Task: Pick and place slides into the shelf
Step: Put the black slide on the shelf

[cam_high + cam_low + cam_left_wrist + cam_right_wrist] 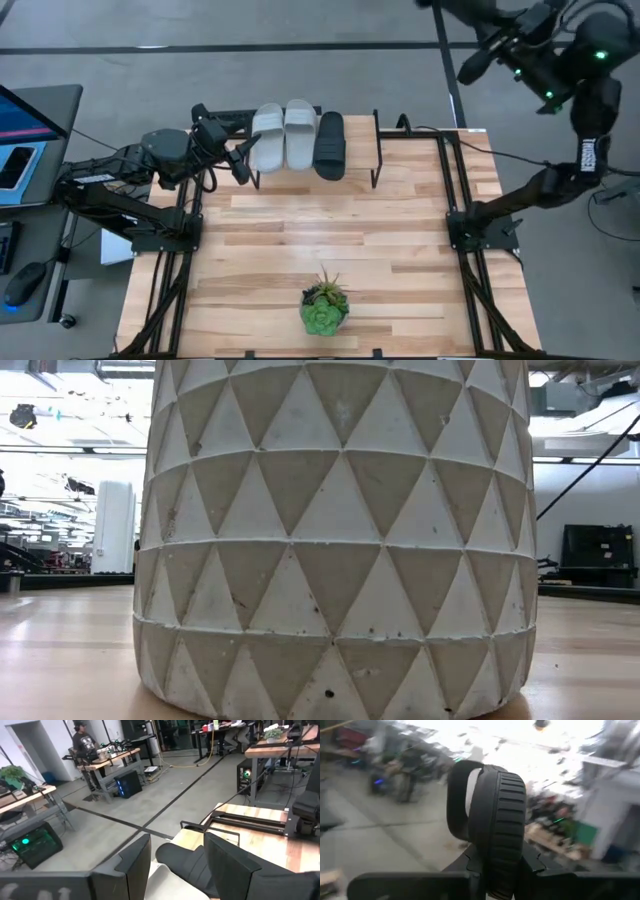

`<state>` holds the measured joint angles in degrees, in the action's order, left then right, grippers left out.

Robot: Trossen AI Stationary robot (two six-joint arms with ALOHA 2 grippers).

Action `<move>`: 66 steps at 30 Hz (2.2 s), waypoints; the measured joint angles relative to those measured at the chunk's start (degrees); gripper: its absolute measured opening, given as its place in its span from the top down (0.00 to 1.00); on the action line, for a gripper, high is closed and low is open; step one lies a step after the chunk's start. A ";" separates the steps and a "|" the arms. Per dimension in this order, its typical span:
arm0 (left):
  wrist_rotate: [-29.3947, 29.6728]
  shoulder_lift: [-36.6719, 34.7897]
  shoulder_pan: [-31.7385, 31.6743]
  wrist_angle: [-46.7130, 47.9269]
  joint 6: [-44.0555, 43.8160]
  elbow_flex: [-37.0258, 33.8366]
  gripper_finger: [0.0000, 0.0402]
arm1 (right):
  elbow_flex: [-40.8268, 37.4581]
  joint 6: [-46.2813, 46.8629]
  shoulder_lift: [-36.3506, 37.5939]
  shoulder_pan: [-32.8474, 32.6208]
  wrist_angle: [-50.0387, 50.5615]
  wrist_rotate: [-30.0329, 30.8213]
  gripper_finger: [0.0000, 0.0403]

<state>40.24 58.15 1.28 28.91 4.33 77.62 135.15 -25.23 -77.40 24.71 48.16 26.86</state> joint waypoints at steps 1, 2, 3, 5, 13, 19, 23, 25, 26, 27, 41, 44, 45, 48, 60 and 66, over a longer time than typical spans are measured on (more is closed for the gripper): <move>0.11 0.00 0.00 0.01 -0.34 0.00 0.57 | -0.26 1.65 -0.22 2.77 1.95 -4.36 0.89; 0.29 0.00 0.00 0.00 -0.56 0.00 0.57 | -1.39 2.93 0.32 5.51 3.37 -8.68 0.89; 0.70 0.00 0.00 0.00 -0.96 0.00 0.57 | -1.69 4.51 0.48 8.40 6.34 -13.40 0.89; 1.14 0.00 0.00 0.07 -1.74 0.00 0.57 | -1.73 6.20 -0.28 14.53 13.27 -23.10 0.89; 1.24 0.00 -0.02 0.37 -4.08 0.00 0.57 | -1.39 4.12 -4.69 25.40 38.86 -42.78 0.89; 1.21 0.02 -0.02 0.68 -4.58 0.00 0.57 | -1.51 4.19 -7.06 20.36 41.76 -45.99 0.89; 1.21 0.02 -0.02 1.48 -4.71 0.00 0.57 | -1.49 5.28 -7.17 16.40 41.84 -46.98 0.89; 1.21 0.02 -0.02 1.79 -4.95 0.00 0.57 | -1.49 6.99 -7.01 14.19 41.81 -46.96 0.89; 1.21 0.02 -0.02 1.93 -4.95 0.00 0.57 | -1.49 7.80 -6.89 13.19 41.79 -47.23 0.89; 1.21 0.02 -0.02 2.04 -4.94 0.00 0.57 | -1.49 8.74 -6.61 12.20 41.83 -47.94 0.89; 1.02 0.02 -0.02 3.34 -4.99 0.00 0.57 | -30.55 12.92 8.66 8.59 41.91 -59.19 0.89; 1.02 0.02 -0.02 3.33 -5.03 0.00 0.57 | -39.24 9.15 10.96 11.03 40.94 -68.27 0.89; 1.00 0.02 -0.02 3.32 -5.20 0.00 0.57 | -41.46 8.02 10.89 11.80 40.27 -71.17 0.89; 1.00 0.02 -0.02 3.37 -6.45 0.00 0.57 | -46.57 5.18 8.60 12.54 38.63 -79.10 0.89; 0.97 0.04 0.00 5.50 -9.34 0.00 0.57 | -37.77 -5.24 -11.29 12.13 41.77 -74.46 0.89; 0.97 0.04 0.00 6.54 -9.67 0.00 0.57 | -25.15 -6.39 -16.83 13.02 41.77 -71.56 0.89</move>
<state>41.21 58.19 1.28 35.44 -5.34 77.62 110.00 -31.62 -94.23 37.73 89.93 -44.70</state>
